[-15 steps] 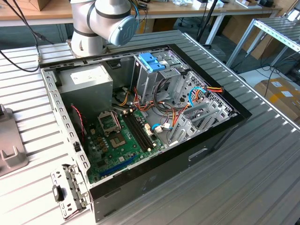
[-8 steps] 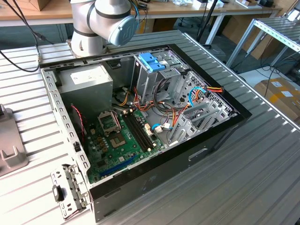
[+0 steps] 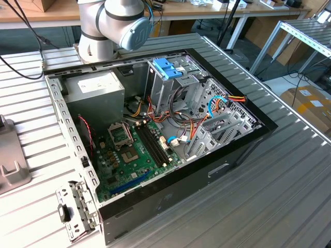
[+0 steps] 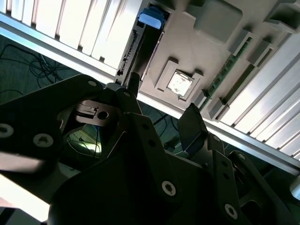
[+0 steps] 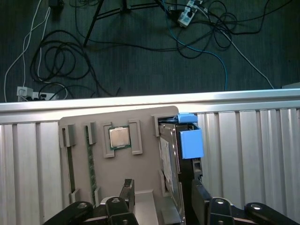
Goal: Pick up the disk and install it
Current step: 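Pick up the disk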
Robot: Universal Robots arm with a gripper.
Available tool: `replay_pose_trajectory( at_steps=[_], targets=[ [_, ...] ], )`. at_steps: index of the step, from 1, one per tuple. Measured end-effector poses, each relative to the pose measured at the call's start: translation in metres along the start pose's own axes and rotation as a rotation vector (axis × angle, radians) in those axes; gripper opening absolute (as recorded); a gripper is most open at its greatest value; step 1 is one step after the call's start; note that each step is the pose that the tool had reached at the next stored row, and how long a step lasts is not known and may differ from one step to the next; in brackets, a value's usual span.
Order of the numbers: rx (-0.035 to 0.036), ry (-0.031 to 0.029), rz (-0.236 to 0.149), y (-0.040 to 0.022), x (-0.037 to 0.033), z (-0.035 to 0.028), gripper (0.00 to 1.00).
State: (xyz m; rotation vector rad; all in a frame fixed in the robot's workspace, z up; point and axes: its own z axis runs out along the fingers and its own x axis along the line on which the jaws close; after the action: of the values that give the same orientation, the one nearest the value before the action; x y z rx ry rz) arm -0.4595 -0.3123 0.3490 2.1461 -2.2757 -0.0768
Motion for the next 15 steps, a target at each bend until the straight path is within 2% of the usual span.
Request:
replay_pose_trajectory(
  at_steps=[15],
  targets=[
    [0.0, 0.0, 0.0, 0.0008, -0.002, 0.0015, 0.6]
  ],
)
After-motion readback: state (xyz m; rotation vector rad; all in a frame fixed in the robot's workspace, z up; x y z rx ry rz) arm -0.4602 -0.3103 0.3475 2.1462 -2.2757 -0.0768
